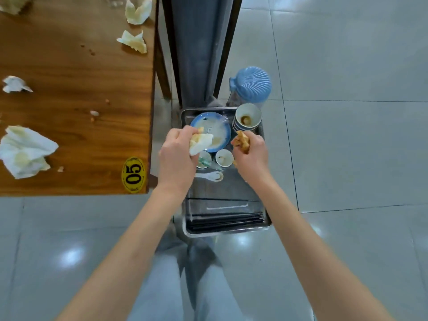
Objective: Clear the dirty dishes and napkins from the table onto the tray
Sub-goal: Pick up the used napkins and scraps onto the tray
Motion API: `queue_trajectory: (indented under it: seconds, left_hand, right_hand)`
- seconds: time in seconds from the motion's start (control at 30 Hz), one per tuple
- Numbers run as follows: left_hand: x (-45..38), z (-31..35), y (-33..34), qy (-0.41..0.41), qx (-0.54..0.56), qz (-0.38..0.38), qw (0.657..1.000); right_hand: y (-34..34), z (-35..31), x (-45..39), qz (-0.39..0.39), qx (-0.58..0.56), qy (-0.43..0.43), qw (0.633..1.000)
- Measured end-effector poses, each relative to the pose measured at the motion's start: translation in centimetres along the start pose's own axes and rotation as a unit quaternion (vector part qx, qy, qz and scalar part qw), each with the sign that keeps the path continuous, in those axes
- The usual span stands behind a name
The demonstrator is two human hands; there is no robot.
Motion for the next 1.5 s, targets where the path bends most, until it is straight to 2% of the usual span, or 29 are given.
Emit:
queue_trajectory:
  seconds: [0.2,0.47,0.67,0.8,1.0,1.23,1.5]
  left_hand:
    - [3.6,-3.9,6.9,-0.052,0.007,-0.069,0.996]
    - [6.6,-10.0,16.0,-0.066,0.026,-0.156,0.985]
    - [6.5,-13.8,21.8,-0.066,0.033,-0.231,0.970]
    - [6.2,-15.3,23.7,-0.084,0.036,-0.253,0.963]
    - [6.8,-16.1,24.4,-0.103,0.057,-0.280,0.953]
    - [7.9,-15.4,22.2,-0.116,0.063,-0.318,0.939]
    - [7.1,-12.3,16.1,-0.108,0.051,-0.295,0.948]
  right_hand:
    - [2.5,7.9,0.4,-0.030,0.005,0.066,0.997]
    - [7.9,17.4,-1.2,-0.056,0.006,0.128,0.990]
    - [11.8,21.6,-4.2,-0.068,0.010,0.146,0.987]
    - [12.8,23.2,-5.1,-0.067,0.015,0.153,0.986]
    - [13.2,24.0,-4.2,-0.082,-0.009,0.172,0.982]
    - [12.2,23.0,-2.0,-0.149,-0.045,0.202,0.967]
    - [8.4,17.4,-0.4,-0.146,-0.018,0.178,0.973]
Point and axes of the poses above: each hand's wrist, its own x-axis away from the middle knuckle, its own y-axis out of the palm, z = x × y, the point moved 3 cm from there along -x, towards the middle knuckle, and after that the axes turned 3 degrees about y, right-handed, at the moved point
